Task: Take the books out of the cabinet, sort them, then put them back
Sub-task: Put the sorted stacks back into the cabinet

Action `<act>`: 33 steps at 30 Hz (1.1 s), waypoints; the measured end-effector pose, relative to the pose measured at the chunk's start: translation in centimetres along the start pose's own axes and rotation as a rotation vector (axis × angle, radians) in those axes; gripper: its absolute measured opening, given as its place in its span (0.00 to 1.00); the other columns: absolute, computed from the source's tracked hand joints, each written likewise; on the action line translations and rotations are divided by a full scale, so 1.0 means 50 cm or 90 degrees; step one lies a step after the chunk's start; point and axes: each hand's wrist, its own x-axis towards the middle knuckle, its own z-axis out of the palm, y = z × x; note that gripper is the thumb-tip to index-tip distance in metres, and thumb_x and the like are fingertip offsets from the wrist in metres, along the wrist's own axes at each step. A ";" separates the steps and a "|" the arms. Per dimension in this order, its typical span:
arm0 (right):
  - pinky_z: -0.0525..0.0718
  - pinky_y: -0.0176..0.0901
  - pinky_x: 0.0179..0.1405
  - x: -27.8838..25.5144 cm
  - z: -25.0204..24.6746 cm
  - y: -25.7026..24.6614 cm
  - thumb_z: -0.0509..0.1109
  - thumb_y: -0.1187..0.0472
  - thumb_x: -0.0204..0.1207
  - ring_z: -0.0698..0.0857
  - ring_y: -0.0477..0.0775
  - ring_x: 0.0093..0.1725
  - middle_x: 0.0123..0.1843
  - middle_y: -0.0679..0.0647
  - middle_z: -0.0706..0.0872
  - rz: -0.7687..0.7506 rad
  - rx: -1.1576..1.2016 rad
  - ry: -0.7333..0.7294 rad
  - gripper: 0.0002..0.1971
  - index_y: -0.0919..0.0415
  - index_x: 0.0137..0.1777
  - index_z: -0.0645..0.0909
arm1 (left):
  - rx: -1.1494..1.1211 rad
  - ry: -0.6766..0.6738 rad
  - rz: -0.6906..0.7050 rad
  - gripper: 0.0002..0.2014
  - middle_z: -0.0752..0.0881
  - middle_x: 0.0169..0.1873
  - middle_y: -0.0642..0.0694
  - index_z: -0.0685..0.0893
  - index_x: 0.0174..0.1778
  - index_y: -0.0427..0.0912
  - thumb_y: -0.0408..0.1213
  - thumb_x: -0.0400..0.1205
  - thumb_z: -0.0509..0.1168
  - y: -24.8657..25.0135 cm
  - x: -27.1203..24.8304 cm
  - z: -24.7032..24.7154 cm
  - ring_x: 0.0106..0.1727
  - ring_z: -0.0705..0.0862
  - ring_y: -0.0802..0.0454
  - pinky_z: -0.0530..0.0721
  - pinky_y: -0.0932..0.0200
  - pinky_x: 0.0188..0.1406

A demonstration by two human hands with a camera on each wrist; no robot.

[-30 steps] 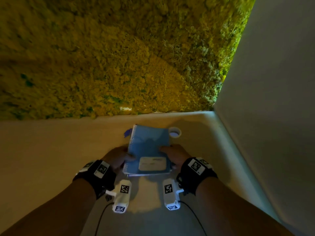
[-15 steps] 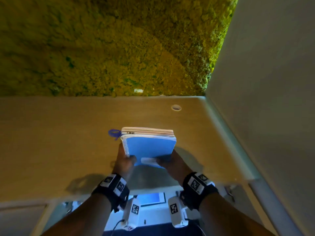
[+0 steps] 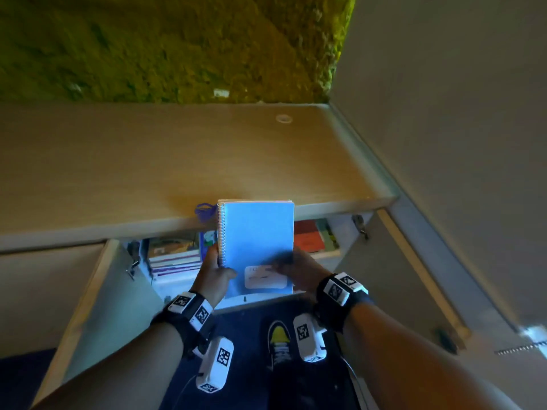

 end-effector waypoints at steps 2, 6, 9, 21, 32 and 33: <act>0.91 0.49 0.36 -0.023 0.026 0.043 0.73 0.67 0.80 0.91 0.56 0.44 0.47 0.58 0.91 0.086 0.081 -0.002 0.11 0.64 0.62 0.85 | 0.035 -0.034 -0.048 0.29 0.86 0.61 0.39 0.74 0.70 0.47 0.13 0.78 0.62 -0.047 -0.005 -0.006 0.57 0.84 0.42 0.79 0.56 0.48; 0.90 0.52 0.26 -0.036 0.045 0.125 0.71 0.65 0.83 0.91 0.62 0.44 0.51 0.62 0.87 0.257 0.271 -0.026 0.11 0.59 0.64 0.82 | 0.104 -0.090 -0.131 0.29 0.90 0.51 0.44 0.73 0.65 0.61 0.19 0.82 0.65 -0.116 0.011 0.013 0.43 0.87 0.47 0.84 0.55 0.42; 0.91 0.62 0.36 0.008 0.034 0.200 0.75 0.56 0.80 0.86 0.71 0.60 0.65 0.63 0.84 0.378 0.322 -0.056 0.14 0.49 0.64 0.81 | 0.146 -0.117 -0.144 0.26 0.89 0.46 0.46 0.71 0.68 0.59 0.24 0.84 0.65 -0.158 0.062 0.040 0.32 0.83 0.51 0.80 0.59 0.31; 0.87 0.48 0.25 0.428 -0.117 0.383 0.71 0.55 0.86 0.86 0.60 0.40 0.50 0.61 0.87 0.245 0.325 0.081 0.05 0.55 0.51 0.82 | 0.353 -0.204 0.049 0.50 0.65 0.82 0.54 0.57 0.88 0.54 0.41 0.72 0.79 -0.264 0.487 0.181 0.65 0.80 0.50 0.80 0.52 0.69; 0.87 0.45 0.29 0.771 -0.226 0.514 0.76 0.50 0.81 0.85 0.59 0.46 0.53 0.59 0.85 0.065 0.235 0.128 0.11 0.55 0.54 0.83 | 0.535 -0.034 0.249 0.41 0.70 0.83 0.46 0.65 0.86 0.46 0.39 0.78 0.77 -0.339 0.837 0.274 0.79 0.74 0.48 0.71 0.66 0.70; 0.88 0.48 0.35 0.797 -0.235 0.518 0.74 0.51 0.83 0.86 0.57 0.47 0.53 0.57 0.85 0.053 0.220 0.135 0.09 0.54 0.56 0.82 | 0.546 -0.021 0.260 0.41 0.71 0.82 0.46 0.66 0.85 0.46 0.39 0.77 0.77 -0.340 0.863 0.281 0.78 0.75 0.48 0.70 0.67 0.68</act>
